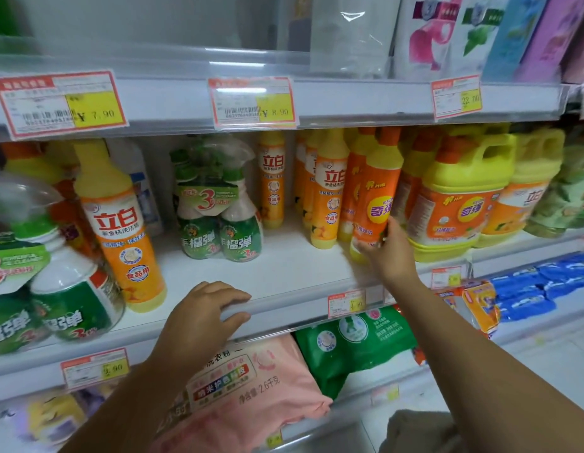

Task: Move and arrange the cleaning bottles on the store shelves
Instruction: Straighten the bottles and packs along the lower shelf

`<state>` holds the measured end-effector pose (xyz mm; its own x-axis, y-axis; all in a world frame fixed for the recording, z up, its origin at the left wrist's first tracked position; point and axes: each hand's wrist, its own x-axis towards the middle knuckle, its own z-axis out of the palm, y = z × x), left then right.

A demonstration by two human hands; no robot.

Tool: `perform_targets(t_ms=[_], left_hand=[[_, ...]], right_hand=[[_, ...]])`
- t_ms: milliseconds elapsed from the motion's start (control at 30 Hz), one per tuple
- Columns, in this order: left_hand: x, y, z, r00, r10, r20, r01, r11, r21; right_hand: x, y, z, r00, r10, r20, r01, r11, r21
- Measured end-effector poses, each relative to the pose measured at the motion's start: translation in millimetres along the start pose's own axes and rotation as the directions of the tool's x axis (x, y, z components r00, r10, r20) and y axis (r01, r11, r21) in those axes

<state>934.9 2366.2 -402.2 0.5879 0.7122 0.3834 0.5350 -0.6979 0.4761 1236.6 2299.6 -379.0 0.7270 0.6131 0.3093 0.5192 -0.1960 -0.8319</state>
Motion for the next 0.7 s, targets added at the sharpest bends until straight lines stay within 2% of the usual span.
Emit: perform_targets(t_ms=[400,467,567,633,700], left_hand=[[-5.4,-6.6,-6.3,1.000,-0.015,-0.023,0.015,0.999,-0.028],[-7.5,-8.3,-9.9,0.999,-0.019,-0.027,0.018,1.000,-0.023],[-13.2,-10.4,-18.6,0.999,-0.024,-0.023,0.023,1.000,-0.017],[-19.4,-12.1,-27.7,0.999,-0.039,-0.019,0.039,0.999,-0.011],[-27.1,-15.7,-39.3,0.998,-0.063,-0.026,0.063,0.998,-0.001]], right_hand=[[-1.0,3.5,0.0,0.999,0.035,0.007,-0.035,0.999,-0.007],[-9.0,0.5,1.4,0.998,0.020,-0.057,-0.018,0.999,0.049],[-31.5,-17.8,8.1,0.970,-0.062,-0.236,0.057,0.998,-0.025],[-49.9,-38.3,21.1,0.972,-0.161,-0.172,0.157,0.987,-0.040],[-67.5,-60.5,40.5,0.967,-0.254,0.000,0.254,0.967,-0.007]])
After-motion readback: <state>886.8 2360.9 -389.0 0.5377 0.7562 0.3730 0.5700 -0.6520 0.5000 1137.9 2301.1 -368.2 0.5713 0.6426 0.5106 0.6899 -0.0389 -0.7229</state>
